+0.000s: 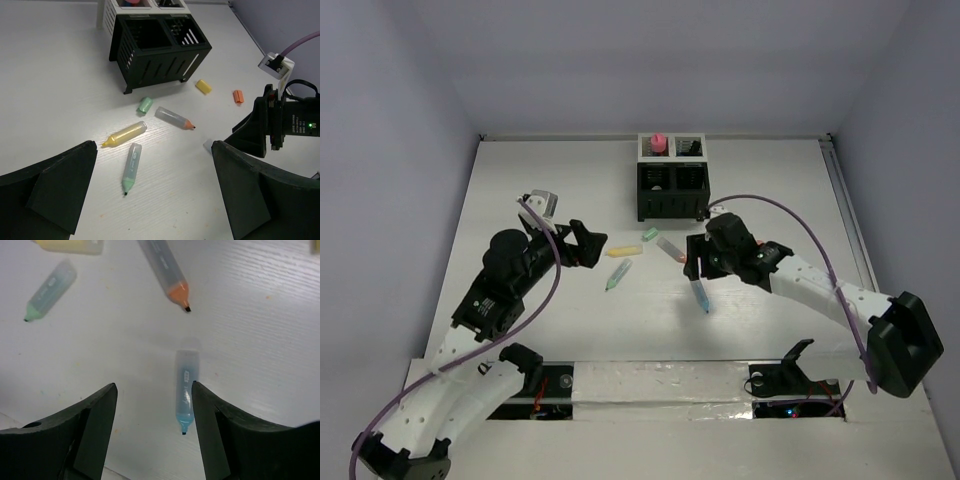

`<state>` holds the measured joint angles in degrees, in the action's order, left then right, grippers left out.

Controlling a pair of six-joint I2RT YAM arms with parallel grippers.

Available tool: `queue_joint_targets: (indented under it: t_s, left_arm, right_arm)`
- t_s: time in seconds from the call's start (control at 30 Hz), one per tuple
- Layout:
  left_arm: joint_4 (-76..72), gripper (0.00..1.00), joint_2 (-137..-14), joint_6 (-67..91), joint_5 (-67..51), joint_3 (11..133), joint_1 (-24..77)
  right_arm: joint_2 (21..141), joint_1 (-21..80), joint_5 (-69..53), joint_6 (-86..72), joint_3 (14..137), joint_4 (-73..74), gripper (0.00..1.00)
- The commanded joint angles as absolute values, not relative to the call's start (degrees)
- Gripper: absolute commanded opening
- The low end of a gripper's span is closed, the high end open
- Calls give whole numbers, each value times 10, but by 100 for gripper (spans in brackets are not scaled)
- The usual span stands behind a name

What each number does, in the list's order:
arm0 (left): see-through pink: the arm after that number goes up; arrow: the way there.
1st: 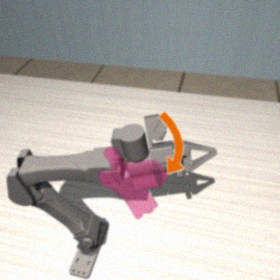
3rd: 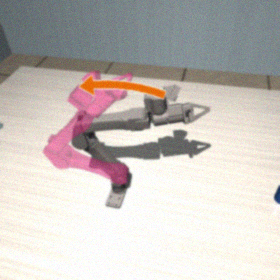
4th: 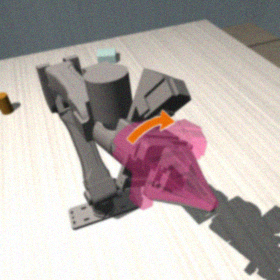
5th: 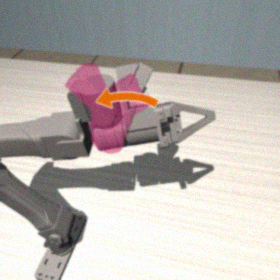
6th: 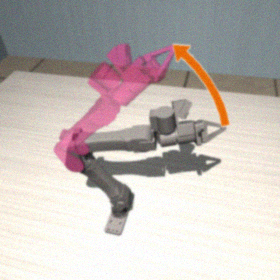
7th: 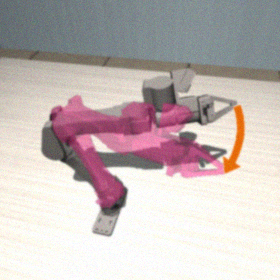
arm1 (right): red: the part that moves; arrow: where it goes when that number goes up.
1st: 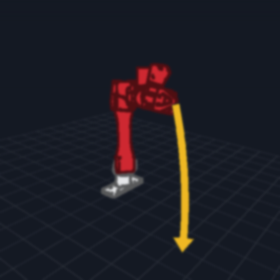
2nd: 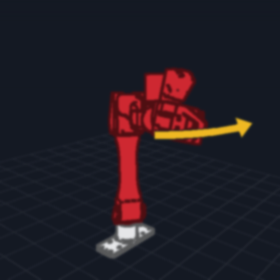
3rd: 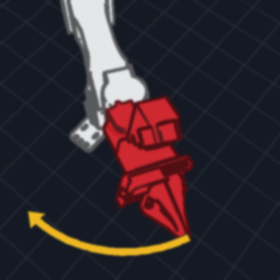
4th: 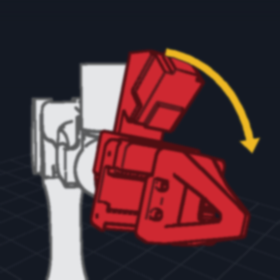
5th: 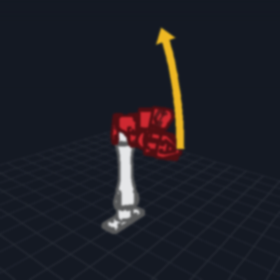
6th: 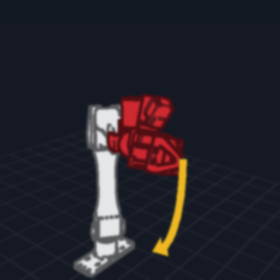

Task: Sort the stationery into containers
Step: Pick up the pen cap from the center of the board.

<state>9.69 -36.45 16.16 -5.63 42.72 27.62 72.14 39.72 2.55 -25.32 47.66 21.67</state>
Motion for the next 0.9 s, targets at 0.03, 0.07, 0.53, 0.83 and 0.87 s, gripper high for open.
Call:
queue_joint_targets:
  t_s: [0.03, 0.07, 0.53, 0.83, 0.87]
  left_arm:
    - [72, 99, -370, 164, -78, 422, 272]
    - [74, 99, -367, 164, -73, 422, 272]
    - [156, 99, -373, 202, 171, 439, 267]
    - [223, 99, -502, 229, 270, 453, 210]
    - [213, 99, -514, 222, 259, 450, 196]
  right_arm:
    - [752, 396, 92, -285, 470, 253, 67]
    - [760, 396, 92, -283, 470, 246, 67]
    - [789, 453, 40, -231, 536, 135, 68]
    - [678, 465, 70, -202, 514, 98, 66]
    - [660, 465, 74, -201, 497, 91, 65]
